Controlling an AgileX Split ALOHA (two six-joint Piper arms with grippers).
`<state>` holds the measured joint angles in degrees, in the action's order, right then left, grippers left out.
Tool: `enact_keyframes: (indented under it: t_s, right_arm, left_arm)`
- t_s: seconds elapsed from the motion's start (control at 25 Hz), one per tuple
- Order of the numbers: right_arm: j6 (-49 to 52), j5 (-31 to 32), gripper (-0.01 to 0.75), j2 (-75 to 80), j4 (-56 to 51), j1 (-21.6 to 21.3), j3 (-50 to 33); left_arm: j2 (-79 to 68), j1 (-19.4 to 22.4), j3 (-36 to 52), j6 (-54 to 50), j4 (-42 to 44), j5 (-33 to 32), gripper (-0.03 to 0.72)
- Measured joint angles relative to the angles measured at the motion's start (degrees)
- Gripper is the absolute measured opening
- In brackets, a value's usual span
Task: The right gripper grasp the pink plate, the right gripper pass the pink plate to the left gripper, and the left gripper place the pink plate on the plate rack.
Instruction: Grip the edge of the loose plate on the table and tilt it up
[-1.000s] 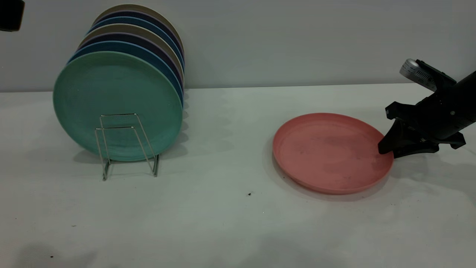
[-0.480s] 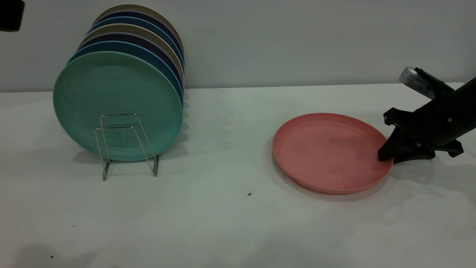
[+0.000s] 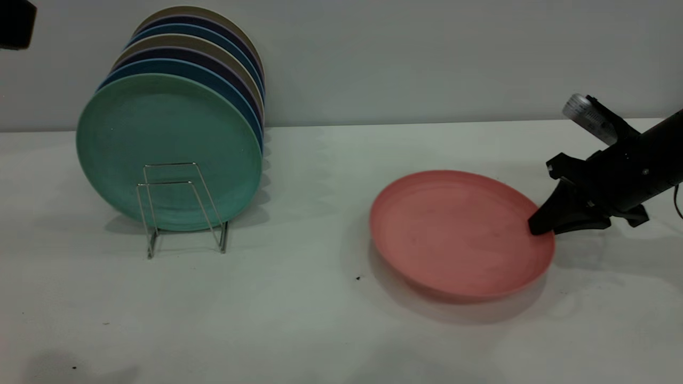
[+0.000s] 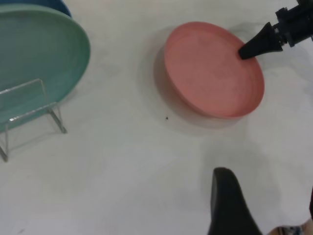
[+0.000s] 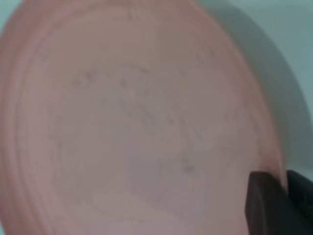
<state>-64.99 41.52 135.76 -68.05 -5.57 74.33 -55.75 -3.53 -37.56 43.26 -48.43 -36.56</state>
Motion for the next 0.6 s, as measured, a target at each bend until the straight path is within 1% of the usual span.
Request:
enact_keyframes:
  t_s: [0.2, 0.36, 0.48, 0.6]
  right_arm:
    - [-3.60, 7.38, 0.013, 0.00, -2.71, -0.32, 0.00]
    - [-6.77, 12.06, 0.013, -0.04, -4.61, -0.32, 0.00]
    - [-8.01, 12.88, 0.013, -0.04, -5.47, -0.32, 0.04]
    - [-8.66, 12.88, 0.013, -0.04, -6.11, -0.32, 0.04]
  left_arm:
    - [-0.36, 0.00, 0.00, -1.34, 0.00, -1.64, 0.431]
    - [-4.32, 0.00, 0.00, -2.04, 0.00, -2.31, 0.431]
    - [-9.79, 0.00, 0.00, -2.04, 0.00, -1.15, 0.431]
    - [-15.44, 0.00, 0.00, -0.23, -1.14, 1.73, 0.431]
